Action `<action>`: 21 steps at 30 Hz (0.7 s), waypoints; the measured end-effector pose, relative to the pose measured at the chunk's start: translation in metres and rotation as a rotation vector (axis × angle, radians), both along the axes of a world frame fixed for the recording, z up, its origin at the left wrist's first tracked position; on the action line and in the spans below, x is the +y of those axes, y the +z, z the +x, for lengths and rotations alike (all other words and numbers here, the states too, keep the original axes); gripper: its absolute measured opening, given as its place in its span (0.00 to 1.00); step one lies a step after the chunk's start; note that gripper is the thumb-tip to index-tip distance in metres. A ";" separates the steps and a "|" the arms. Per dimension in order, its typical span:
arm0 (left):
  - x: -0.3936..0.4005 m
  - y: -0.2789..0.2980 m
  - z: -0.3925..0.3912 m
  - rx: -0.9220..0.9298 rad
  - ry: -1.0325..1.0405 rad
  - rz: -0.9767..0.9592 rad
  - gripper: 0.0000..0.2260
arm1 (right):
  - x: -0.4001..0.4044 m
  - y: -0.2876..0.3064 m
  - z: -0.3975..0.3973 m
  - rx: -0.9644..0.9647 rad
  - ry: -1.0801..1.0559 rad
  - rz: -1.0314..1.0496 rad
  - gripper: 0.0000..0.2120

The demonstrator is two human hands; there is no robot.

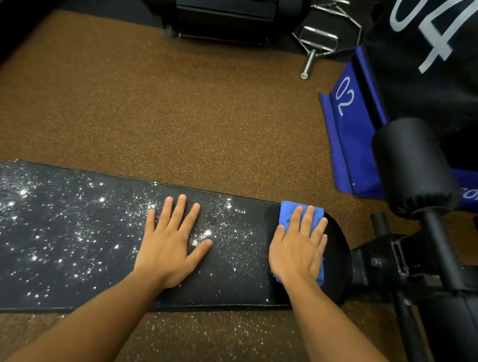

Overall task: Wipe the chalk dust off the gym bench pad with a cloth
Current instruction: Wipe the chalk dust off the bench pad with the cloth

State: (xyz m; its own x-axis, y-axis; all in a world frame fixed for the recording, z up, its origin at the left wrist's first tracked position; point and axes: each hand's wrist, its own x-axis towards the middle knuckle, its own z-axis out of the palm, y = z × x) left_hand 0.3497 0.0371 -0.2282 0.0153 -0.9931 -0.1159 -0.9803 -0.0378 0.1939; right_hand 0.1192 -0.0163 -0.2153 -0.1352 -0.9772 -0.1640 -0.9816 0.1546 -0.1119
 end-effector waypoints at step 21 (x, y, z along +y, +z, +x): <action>0.008 -0.001 0.025 0.056 0.016 -0.059 0.34 | 0.037 0.000 -0.016 -0.018 0.154 -0.025 0.30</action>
State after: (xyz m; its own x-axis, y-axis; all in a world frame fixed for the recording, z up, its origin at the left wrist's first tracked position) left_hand 0.3749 0.0453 -0.2294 0.0266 -0.9979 -0.0584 -0.9671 -0.0405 0.2510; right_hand 0.1033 0.0204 -0.2156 0.0193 -0.9899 -0.1402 -0.9913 -0.0007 -0.1314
